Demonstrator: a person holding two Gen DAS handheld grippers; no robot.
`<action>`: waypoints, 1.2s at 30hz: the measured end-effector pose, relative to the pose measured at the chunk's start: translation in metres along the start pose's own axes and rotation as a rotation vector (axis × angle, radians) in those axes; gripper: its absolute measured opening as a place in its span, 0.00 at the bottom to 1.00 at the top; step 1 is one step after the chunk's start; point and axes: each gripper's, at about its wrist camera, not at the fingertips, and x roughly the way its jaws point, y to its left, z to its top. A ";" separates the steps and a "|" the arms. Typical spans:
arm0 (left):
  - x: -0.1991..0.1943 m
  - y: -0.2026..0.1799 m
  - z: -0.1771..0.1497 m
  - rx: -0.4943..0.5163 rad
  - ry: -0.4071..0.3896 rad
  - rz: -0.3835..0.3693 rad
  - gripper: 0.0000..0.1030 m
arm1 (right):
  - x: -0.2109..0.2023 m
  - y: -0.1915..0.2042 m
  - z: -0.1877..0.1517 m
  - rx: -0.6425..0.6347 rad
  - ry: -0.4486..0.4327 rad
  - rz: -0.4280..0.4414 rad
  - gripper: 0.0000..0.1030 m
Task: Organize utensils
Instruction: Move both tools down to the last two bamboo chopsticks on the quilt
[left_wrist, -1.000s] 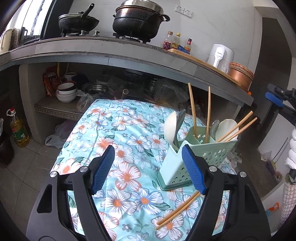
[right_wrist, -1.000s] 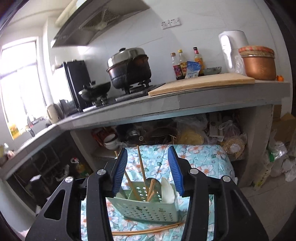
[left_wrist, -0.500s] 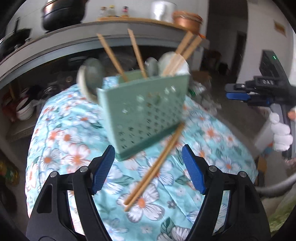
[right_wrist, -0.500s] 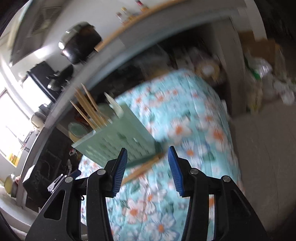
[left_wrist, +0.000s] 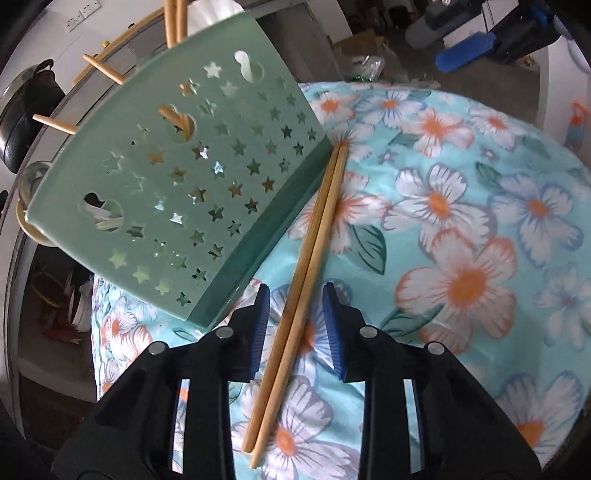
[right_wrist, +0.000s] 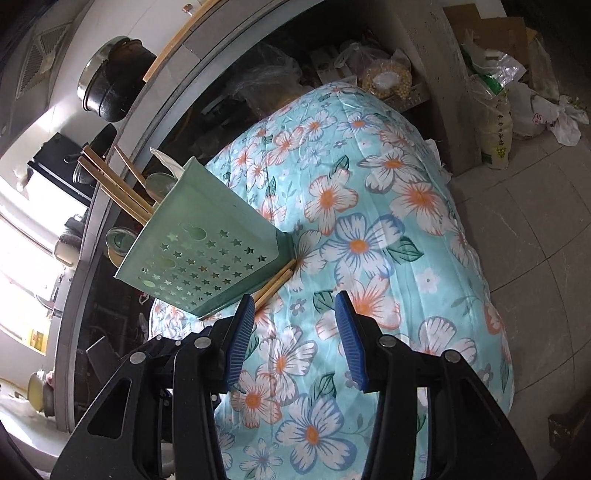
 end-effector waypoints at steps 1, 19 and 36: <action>0.002 0.001 0.001 -0.003 0.002 -0.006 0.23 | 0.001 -0.001 0.000 0.004 0.004 0.002 0.44; -0.030 -0.017 -0.005 -0.063 -0.037 -0.450 0.05 | 0.000 -0.009 -0.001 0.031 0.005 0.005 0.44; 0.013 0.041 -0.024 -0.617 0.071 -0.785 0.06 | 0.018 -0.015 -0.012 0.101 0.091 0.054 0.44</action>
